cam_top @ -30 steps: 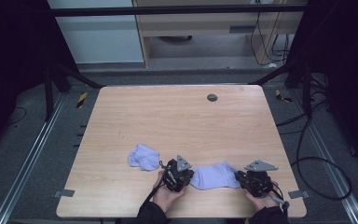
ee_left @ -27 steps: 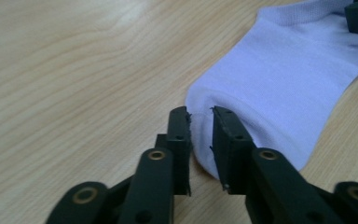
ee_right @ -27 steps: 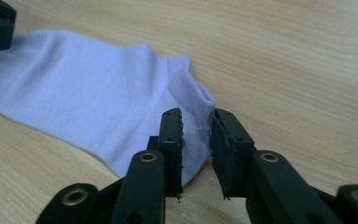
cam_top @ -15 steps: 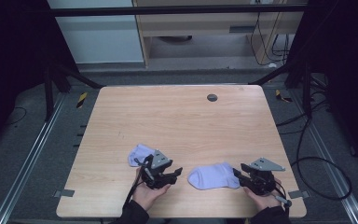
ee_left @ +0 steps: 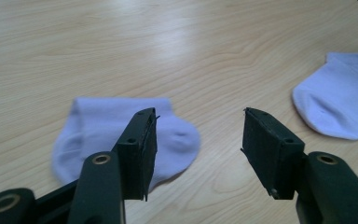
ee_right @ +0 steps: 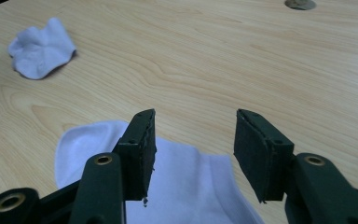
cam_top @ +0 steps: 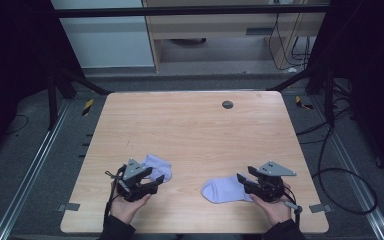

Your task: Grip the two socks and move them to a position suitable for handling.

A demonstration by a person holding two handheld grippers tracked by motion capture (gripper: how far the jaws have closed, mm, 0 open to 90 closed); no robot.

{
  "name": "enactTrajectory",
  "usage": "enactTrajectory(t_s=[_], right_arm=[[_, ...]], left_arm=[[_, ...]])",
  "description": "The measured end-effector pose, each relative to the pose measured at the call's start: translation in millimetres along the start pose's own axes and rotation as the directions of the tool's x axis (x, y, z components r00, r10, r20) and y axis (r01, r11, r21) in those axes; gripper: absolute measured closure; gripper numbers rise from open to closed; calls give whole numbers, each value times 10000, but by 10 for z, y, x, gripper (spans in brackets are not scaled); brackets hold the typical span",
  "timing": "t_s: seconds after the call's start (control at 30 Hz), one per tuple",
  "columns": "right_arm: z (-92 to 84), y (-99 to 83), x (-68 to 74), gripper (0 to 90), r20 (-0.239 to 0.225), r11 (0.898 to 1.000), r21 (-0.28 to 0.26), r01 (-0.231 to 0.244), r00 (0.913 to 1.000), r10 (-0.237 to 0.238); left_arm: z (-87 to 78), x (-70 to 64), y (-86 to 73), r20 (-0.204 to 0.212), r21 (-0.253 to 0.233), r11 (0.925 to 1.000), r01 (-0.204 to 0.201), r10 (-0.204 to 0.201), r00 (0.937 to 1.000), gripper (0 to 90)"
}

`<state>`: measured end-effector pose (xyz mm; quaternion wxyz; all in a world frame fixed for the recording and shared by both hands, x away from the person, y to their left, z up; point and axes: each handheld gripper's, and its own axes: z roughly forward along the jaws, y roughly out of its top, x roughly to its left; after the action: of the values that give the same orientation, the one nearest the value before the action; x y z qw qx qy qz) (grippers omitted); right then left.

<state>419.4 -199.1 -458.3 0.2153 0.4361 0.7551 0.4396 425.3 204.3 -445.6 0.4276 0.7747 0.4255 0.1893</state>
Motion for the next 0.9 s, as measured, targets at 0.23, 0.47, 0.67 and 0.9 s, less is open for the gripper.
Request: enactTrajectory(t_s=[0.23, 0.47, 0.67, 0.9], right_arm=[[151, 149, 161, 457, -391, 9998, -115, 143, 9991, -148], [361, 373, 500, 456, -1196, 9980, -224, 586, 9910, -609], [595, 492, 834, 476, -1817, 9936, -86, 1123, 9770, -1120], [880, 563, 1126, 508, -2045, 9907, 149, 1350, 9703, -1292]], left_arm=[[-150, 316, -116, -653, -151, 9990, 424, -433, 9969, 442], [-141, 542, -240, -1381, 220, 9970, 748, -710, 9879, 495], [-87, 625, -263, -1668, 325, 9954, 907, -841, 9824, 540], [34, 705, -283, -1836, 569, 9924, 1089, -968, 9782, 588]])
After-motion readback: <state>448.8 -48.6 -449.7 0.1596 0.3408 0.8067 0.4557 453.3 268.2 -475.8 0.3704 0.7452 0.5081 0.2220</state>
